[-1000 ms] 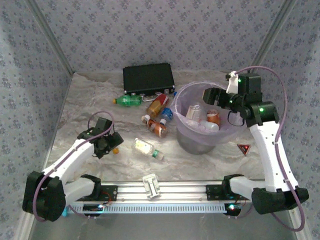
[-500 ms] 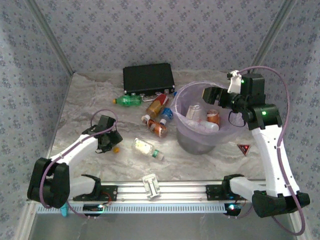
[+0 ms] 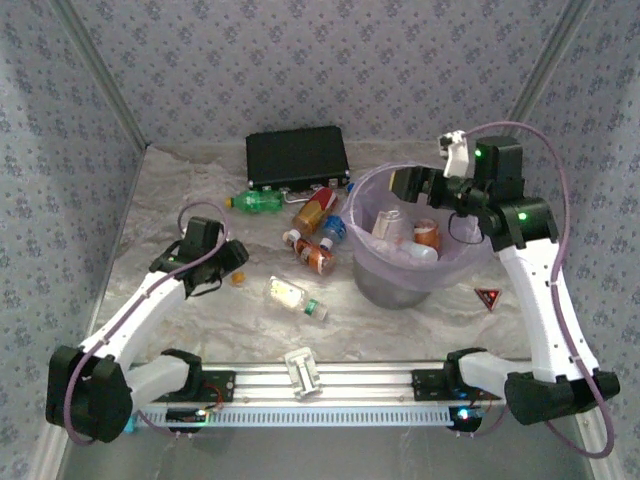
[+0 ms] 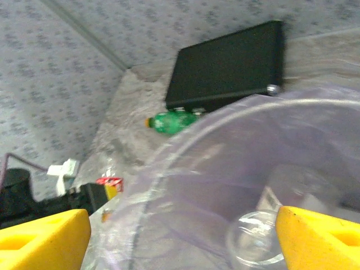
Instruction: Put the plastic bottles in the bin
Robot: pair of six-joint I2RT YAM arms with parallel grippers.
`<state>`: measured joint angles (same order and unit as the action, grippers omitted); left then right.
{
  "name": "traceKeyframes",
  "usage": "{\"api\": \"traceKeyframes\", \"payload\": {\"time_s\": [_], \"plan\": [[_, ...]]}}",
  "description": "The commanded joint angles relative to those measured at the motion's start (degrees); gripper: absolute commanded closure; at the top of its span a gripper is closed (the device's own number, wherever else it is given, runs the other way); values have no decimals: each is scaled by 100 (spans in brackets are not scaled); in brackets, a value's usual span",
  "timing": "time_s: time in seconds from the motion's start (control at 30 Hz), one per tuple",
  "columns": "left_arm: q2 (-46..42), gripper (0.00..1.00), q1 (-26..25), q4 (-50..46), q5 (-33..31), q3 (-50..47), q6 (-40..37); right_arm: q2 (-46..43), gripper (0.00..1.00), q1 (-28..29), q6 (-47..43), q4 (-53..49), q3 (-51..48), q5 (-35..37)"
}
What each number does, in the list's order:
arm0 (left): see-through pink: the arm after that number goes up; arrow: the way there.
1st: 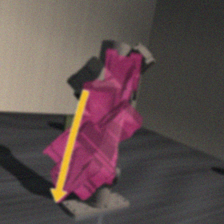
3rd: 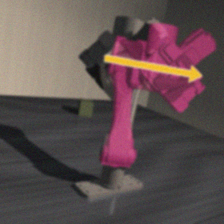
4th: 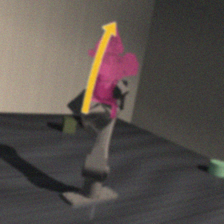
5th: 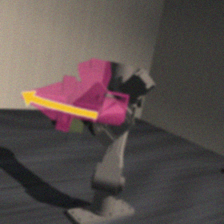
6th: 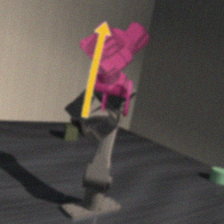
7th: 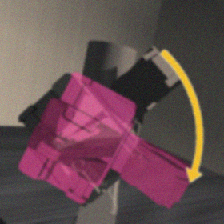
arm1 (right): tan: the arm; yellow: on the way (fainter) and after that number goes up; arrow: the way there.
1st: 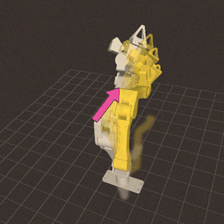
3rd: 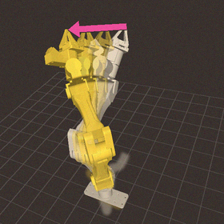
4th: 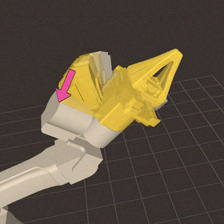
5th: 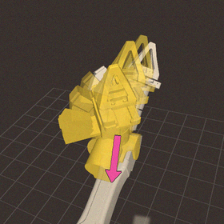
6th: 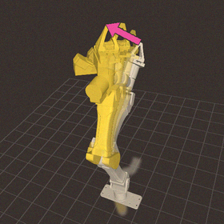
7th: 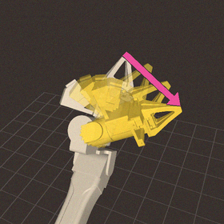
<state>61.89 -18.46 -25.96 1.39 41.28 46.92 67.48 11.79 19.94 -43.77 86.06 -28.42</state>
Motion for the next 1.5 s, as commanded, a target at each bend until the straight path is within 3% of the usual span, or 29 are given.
{"api": "traceKeyframes", "payload": {"time_s": [0.0, 0.13, 0.4, 0.7, 0.97, 1.13, 1.37, 1.47], "plan": [[-199, 56, -167, 824, 738, 361, -180, 230, 13, 416, -72, 213, 466, -383], [-232, 64, -456, 1726, 1573, 644, -443, 760, 13, 911, -180, 147, 985, -591], [20, 68, -1137, 3067, 2880, 1101, -714, 1763, 12, 1720, -23, 430, 1673, -662], [602, 70, -1575, 3330, 3135, 1639, -945, 2429, 14, 2026, 206, 746, 1919, -1081], [820, 72, -1677, 3432, 3232, 1896, -997, 2646, 22, 2005, 256, 672, 1899, -835], [860, 73, -1701, 3348, 3229, 1956, -1034, 2752, 21, 1950, 261, 632, 1937, -792], [904, 72, -1696, 3292, 3139, 1989, -1024, 2651, 38, 1898, 295, 713, 1926, -722], [922, 59, -1701, 3281, 3077, 1978, -1001, 2601, 44, 1873, 295, 735, 1934, -674]]}}
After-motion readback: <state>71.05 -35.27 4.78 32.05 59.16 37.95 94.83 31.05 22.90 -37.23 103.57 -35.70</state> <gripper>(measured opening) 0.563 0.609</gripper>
